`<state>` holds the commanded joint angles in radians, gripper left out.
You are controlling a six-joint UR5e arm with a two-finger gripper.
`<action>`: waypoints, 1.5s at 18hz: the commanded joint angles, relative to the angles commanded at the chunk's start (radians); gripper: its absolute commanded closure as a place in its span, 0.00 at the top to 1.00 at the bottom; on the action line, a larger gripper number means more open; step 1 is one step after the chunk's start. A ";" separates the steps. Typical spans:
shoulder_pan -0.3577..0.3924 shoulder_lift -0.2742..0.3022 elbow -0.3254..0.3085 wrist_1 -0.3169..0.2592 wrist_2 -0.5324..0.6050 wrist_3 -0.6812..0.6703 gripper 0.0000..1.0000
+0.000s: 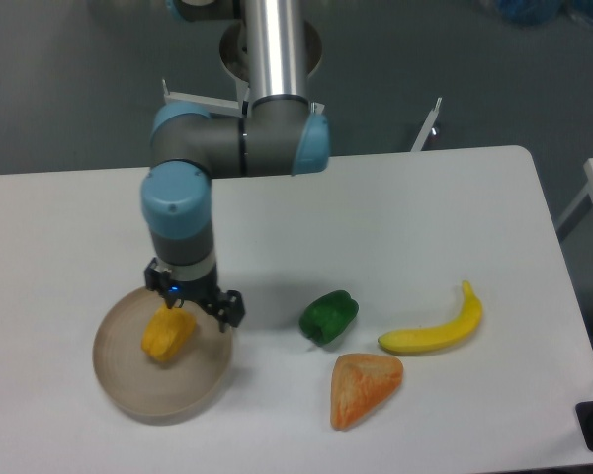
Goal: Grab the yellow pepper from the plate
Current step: 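Lower the gripper around the yellow pepper and close on it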
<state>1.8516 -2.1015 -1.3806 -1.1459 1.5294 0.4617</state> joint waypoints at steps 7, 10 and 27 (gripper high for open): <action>-0.026 -0.025 -0.034 0.043 0.011 -0.002 1.00; -0.032 -0.026 -0.041 0.044 0.011 0.000 1.00; -0.032 -0.035 -0.020 0.052 0.011 0.014 0.59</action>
<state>1.8193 -2.1368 -1.4006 -1.0937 1.5401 0.4755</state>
